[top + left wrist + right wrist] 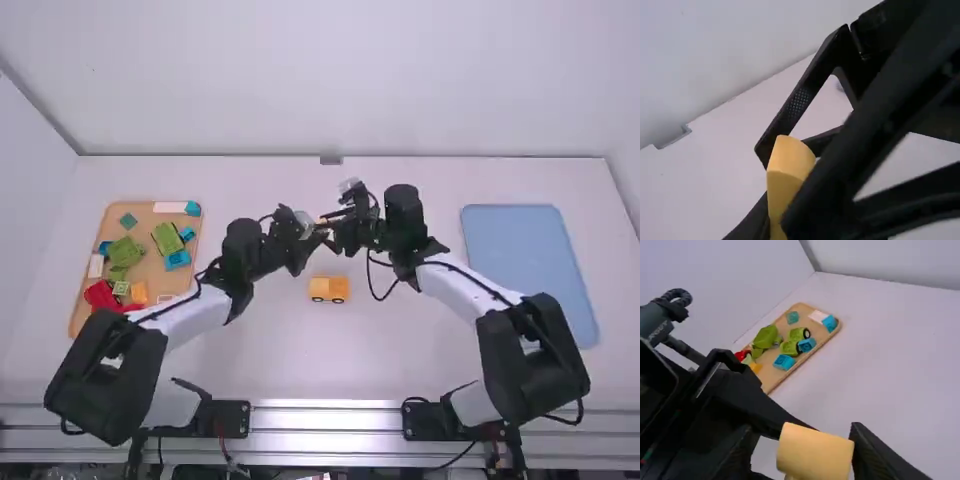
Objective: Assemble lego blocks to make yellow taxi
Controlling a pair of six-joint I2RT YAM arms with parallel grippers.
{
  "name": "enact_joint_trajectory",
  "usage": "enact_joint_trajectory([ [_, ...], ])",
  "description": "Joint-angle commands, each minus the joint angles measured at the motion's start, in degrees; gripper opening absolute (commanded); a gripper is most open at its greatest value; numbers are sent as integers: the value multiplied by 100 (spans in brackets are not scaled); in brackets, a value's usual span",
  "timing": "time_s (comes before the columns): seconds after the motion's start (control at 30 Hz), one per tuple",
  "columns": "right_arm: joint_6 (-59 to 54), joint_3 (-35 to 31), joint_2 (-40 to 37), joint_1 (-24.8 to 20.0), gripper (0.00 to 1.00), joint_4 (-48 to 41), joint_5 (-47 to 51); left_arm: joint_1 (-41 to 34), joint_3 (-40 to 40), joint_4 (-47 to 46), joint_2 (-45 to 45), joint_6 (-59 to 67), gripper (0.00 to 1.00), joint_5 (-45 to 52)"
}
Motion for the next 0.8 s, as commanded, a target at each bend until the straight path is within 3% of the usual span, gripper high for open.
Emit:
enact_joint_trajectory([
  [0.0, 4, 46, 35, 81, 41, -4, -282, -46, -7, 46, 37, -42, 2, 24],
  [0.1, 2, 48, 35, 155, 22, -2, -203, -33, -7, 111, 37, -46, 6, 28],
  [0.23, 0, 46, 35, 146, 21, 2, -118, -63, -7, 175, 37, -44, 19, 26],
  [0.3, -2, 46, 35, 142, 20, 33, -109, -31, -7, 195, 37, -46, 55, 44],
  [0.33, -7, 48, 33, 131, 20, 70, -111, -11, -7, 227, 37, -46, 99, 44],
  [0.5, -372, 129, 33, -87, 17, -7, -306, 4, -11, 221, 0, -455, 99, 39],
  [0.63, -1217, 498, 33, -205, 17, -807, -654, 234, 11, 210, -173, -1386, 99, 190],
  [0.77, -2455, 1145, 33, -229, 15, -2177, -713, 791, 328, -291, -188, -1220, 99, 2103],
])
